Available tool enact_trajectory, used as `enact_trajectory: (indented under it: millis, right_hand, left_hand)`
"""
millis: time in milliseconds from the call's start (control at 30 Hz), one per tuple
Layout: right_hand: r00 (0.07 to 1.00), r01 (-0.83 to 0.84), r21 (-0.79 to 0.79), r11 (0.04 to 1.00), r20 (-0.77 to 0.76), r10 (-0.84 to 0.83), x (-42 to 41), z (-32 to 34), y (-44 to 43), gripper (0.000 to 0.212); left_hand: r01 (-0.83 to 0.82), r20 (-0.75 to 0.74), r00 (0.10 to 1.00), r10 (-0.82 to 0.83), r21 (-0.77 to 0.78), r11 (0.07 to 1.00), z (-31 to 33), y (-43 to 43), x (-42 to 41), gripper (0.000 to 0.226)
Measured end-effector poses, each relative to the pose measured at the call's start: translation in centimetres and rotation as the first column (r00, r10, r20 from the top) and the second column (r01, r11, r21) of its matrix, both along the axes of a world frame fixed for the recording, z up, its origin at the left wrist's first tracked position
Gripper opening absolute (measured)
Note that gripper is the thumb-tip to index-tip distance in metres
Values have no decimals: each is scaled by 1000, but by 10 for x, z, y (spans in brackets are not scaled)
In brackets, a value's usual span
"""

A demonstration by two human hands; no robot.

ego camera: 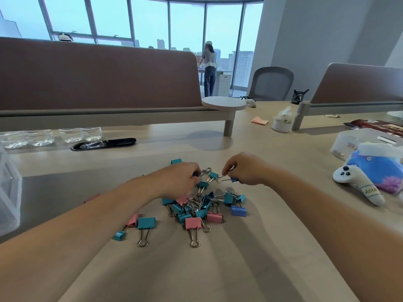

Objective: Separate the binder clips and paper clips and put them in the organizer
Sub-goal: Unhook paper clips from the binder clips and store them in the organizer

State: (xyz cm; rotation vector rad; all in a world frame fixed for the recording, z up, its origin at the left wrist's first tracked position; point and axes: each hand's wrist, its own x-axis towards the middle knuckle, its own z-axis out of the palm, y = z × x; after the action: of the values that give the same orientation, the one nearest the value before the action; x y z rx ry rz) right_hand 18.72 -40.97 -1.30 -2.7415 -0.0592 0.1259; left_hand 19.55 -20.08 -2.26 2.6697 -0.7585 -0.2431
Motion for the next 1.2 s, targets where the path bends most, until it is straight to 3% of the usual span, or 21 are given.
enact_trajectory:
  millis: [133,300,667,1000,1200]
  right_hand:
    - [999,45,-7,999,-22,-45,-24,8,-10,9]
    - [986,0,-115,993,-166,-19,-60,12,-13,40]
    - [998,7,-308,951,-62,-27,-88,-12,3,47]
    - [999,18,-322,946,-24,-27,-88,-19,11,31]
    - [998,-28,-157,987,-65,18,-90,-5,16,23]
  left_hand:
    - [2,5,1000,-2,-2,1000,5,-7,-13,24]
    - [27,41,999,-27,6,1000,9,-16,-29,23]
    - [65,62,996,-70,72,995,8,-25,-61,27]
    - [66,58,996,-71,78,995,6,-11,-66,23]
    - [24,36,999,-25,25,999,9,-6,-75,23]
